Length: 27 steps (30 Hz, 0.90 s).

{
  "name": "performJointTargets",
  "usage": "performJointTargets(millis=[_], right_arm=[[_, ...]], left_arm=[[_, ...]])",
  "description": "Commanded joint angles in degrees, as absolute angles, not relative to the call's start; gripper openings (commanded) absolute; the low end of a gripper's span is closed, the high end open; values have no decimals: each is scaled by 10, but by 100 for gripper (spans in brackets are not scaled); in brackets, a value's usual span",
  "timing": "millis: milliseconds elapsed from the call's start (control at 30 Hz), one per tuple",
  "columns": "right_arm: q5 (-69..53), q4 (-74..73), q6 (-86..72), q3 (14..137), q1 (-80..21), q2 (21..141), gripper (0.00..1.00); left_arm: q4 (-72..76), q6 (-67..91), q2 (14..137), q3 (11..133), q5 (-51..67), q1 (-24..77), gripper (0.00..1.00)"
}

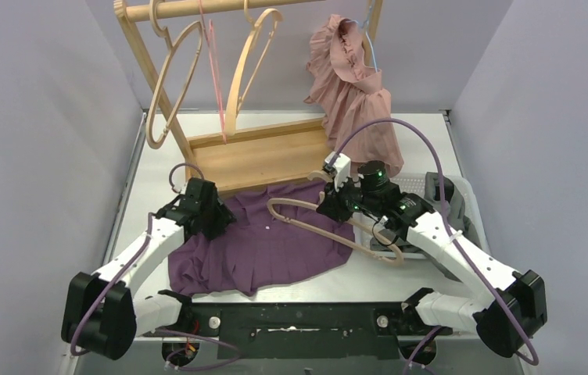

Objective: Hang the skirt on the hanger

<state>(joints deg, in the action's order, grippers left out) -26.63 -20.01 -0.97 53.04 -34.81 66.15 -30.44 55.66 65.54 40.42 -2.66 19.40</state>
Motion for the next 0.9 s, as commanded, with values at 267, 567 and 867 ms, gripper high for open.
performJointTargets(millis=[267, 567, 867], right_arm=[[-488, -331, 46, 533, -344, 631, 0], [-504, -314, 86, 537, -381, 631, 0], [-541, -279, 72, 543, -401, 630, 0]], left_arm=[[-420, 690, 661, 342, -61, 179, 52], [-396, 641, 608, 371, -30, 173, 57], [-481, 528, 674, 501, -42, 167, 62]])
